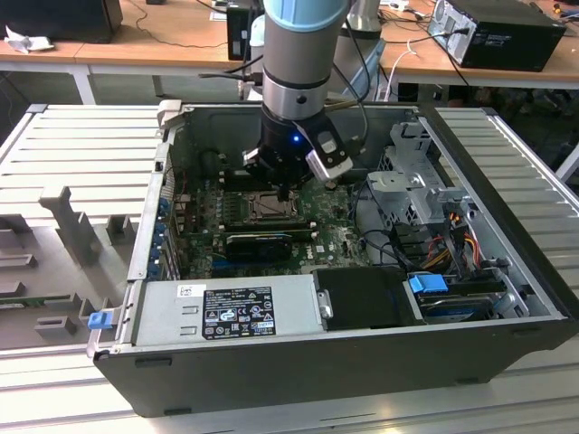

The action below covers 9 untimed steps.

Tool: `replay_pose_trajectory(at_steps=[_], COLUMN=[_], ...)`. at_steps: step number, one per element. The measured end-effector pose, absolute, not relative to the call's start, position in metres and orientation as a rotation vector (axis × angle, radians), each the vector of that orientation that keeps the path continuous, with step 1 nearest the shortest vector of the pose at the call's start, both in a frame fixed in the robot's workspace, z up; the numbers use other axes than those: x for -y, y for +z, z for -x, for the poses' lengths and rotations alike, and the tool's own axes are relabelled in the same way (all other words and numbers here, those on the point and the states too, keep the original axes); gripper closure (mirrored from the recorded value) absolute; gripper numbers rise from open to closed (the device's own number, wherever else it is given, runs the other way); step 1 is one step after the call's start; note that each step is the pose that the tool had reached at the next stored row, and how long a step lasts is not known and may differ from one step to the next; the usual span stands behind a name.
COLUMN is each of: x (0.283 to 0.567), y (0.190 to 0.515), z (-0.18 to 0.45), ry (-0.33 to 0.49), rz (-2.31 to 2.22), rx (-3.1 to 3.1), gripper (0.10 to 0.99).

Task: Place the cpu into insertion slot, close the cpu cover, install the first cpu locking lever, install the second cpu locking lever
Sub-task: 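Install the second cpu locking lever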

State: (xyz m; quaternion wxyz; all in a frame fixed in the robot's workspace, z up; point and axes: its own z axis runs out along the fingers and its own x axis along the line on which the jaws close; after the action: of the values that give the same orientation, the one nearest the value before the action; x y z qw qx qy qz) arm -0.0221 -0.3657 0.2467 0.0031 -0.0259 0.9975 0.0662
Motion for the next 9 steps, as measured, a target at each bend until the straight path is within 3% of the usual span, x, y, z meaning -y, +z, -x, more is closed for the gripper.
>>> replay_pose_trajectory(at_steps=[9], x=[0.381], y=[0.246], z=[0.024], ry=[0.248], rz=[0.081], rx=[-3.127], gripper=[0.98])
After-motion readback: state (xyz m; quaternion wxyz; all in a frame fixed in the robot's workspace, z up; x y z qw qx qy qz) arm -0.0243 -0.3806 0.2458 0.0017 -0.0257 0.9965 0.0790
